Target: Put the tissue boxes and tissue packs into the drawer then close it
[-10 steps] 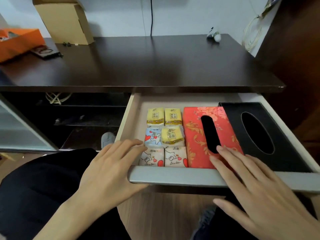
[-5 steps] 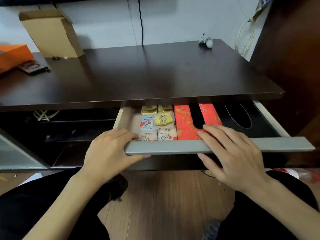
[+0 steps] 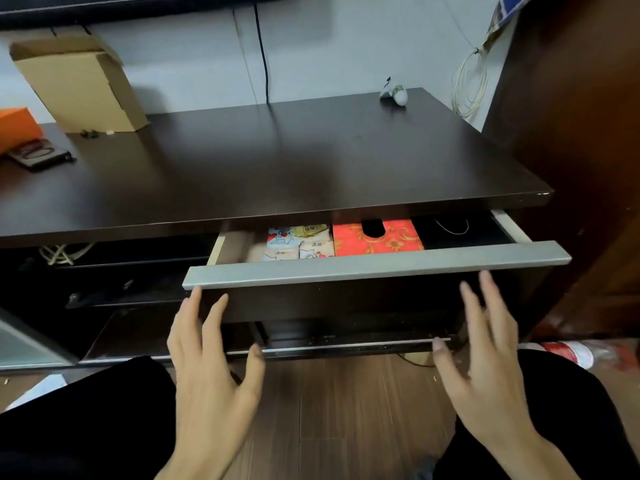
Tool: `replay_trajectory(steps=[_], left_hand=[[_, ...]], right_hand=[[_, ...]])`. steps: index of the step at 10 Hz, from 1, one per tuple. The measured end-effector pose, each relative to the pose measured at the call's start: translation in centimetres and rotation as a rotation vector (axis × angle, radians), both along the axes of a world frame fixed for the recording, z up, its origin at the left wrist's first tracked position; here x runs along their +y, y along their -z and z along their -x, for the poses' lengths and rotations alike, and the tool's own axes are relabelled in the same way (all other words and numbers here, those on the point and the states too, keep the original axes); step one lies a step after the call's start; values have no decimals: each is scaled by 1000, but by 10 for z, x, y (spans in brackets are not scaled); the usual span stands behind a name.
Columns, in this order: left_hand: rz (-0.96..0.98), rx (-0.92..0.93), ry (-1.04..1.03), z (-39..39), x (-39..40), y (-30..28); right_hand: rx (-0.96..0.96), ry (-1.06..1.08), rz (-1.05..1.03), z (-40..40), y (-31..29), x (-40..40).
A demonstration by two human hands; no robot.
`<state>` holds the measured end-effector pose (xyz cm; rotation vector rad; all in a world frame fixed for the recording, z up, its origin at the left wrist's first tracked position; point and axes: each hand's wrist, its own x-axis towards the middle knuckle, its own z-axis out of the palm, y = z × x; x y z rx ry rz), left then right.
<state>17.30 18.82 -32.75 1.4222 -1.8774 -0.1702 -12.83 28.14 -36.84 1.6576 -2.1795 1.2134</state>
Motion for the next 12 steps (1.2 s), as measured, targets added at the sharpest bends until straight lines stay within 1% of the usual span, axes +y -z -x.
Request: replay_trajectory(steps=[1,2,3,4,5,6,7,8,9,10,11,12], left_hand=[[-108,64,37,15,0,13],[-183,7,24,45,-9,19],[-152,58,20,63,-18,26],[-111,34,16,62,-35,34],[-107,-13,1,63,-54,36],[-61,-71,-30,65,-75,36],[-100,-187,-36,62,-103,37],[-158,-265,-21,66,-125,33],[-152,-300,16,68,-132,32],[-189,-225,81,62,-125,30],[-283,-131,169,52,-122,17],[-395,-235,268,33,-117,-7]], right_hand=[[-165,122,59,7,0,-8],[-243,148,72,0,6,-23],[-336,160,40,-6,19,-37],[-322,169,43,-1,25,-52],[-285,162,31,9,26,-71],[-226,174,-4,19,27,-91],[-171,166,-56,33,25,-111],[-118,155,-117,45,22,-130],[-67,154,-140,47,22,-135],[-99,115,-127,46,20,-128],[-271,-1,-126,46,8,-113],[-587,-187,-113,40,-14,-88]])
